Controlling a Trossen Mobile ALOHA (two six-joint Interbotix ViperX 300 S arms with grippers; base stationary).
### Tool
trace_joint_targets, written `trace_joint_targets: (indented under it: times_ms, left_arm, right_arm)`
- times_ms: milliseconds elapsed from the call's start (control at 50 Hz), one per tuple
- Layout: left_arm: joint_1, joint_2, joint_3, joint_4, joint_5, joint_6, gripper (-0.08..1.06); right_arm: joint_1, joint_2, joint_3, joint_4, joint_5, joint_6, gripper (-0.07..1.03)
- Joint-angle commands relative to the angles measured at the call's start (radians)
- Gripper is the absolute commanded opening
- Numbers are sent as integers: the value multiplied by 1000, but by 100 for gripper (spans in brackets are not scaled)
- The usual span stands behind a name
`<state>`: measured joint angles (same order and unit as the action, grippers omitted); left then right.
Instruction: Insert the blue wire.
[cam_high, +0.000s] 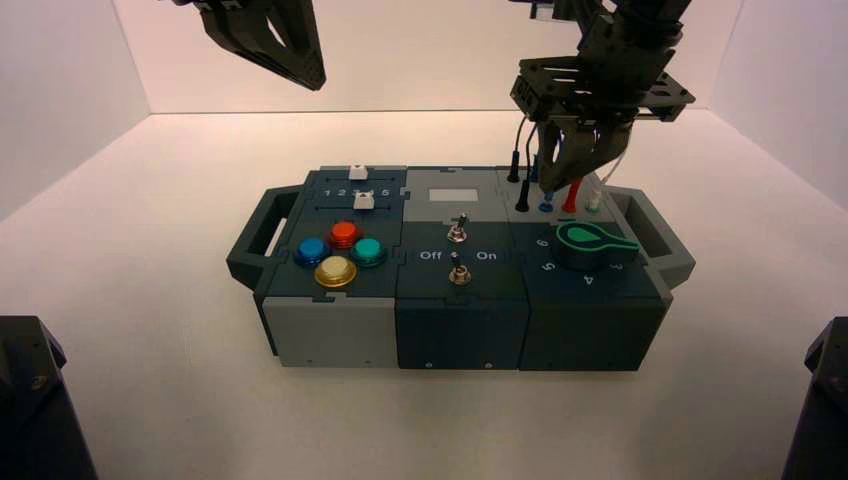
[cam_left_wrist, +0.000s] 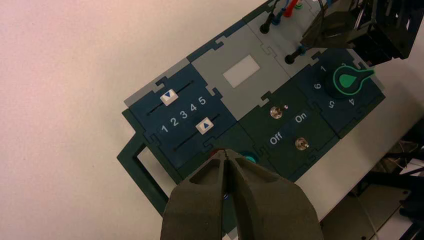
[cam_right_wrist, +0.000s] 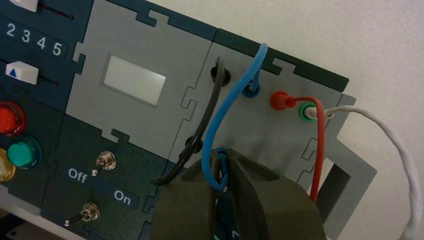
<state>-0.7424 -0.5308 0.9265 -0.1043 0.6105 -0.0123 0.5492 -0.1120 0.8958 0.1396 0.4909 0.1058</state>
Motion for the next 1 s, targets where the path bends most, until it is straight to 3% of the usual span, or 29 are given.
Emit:
trace_joint_targets:
  times_ms: [20, 380, 1000]
  left_arm:
    - [3, -6, -21, 2, -9, 5, -3]
    - [17, -8, -21, 2, -9, 5, -3]
    - [17, -15, -20, 2, -9, 5, -3]
  right_arm:
    - [8, 18, -17, 0, -17, 8, -2]
    - [26, 81, -12, 5, -46, 8, -2]
    - [32, 81, 0, 18, -58, 11, -2]
